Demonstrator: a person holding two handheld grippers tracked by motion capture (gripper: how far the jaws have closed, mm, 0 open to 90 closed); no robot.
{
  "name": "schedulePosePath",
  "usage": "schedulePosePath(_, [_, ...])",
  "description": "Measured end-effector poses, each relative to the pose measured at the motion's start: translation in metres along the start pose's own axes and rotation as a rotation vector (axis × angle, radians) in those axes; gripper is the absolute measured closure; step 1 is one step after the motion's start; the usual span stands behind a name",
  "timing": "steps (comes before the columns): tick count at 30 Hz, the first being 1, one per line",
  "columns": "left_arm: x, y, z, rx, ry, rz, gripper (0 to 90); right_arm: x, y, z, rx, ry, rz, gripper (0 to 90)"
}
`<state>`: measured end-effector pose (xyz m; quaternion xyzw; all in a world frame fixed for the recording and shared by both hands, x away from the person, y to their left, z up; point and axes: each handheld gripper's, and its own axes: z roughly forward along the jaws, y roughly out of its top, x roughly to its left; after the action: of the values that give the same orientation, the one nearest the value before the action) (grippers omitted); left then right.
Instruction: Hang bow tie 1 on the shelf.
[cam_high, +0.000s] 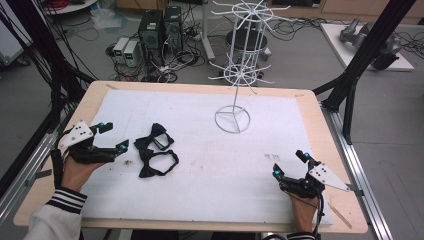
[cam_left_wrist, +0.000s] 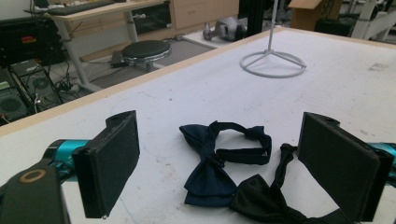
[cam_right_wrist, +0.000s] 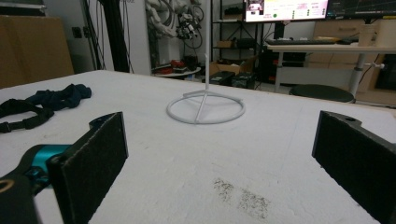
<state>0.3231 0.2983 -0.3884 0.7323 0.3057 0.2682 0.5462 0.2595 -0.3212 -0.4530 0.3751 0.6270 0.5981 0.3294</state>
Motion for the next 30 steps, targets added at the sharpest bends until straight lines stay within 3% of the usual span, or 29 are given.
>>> schedulePosePath(15, [0.013,0.021,0.026,0.16,-0.038,0.039,13.5,0.0,0.0,0.0,0.003,0.001,0.006,2.7])
schedulePosePath(19, [0.017,0.026,0.034,0.219,-0.055,0.041,13.6,0.0,0.0,0.0,0.003,0.0,0.006,2.7])
schedulePosePath(24, [0.017,0.033,0.048,0.328,-0.061,0.091,13.8,0.0,0.0,0.0,0.002,0.0,0.005,2.7])
schedulePosePath(30, [0.017,0.037,0.063,0.38,-0.073,0.1,13.9,0.0,0.0,0.0,-0.001,0.001,0.015,2.7])
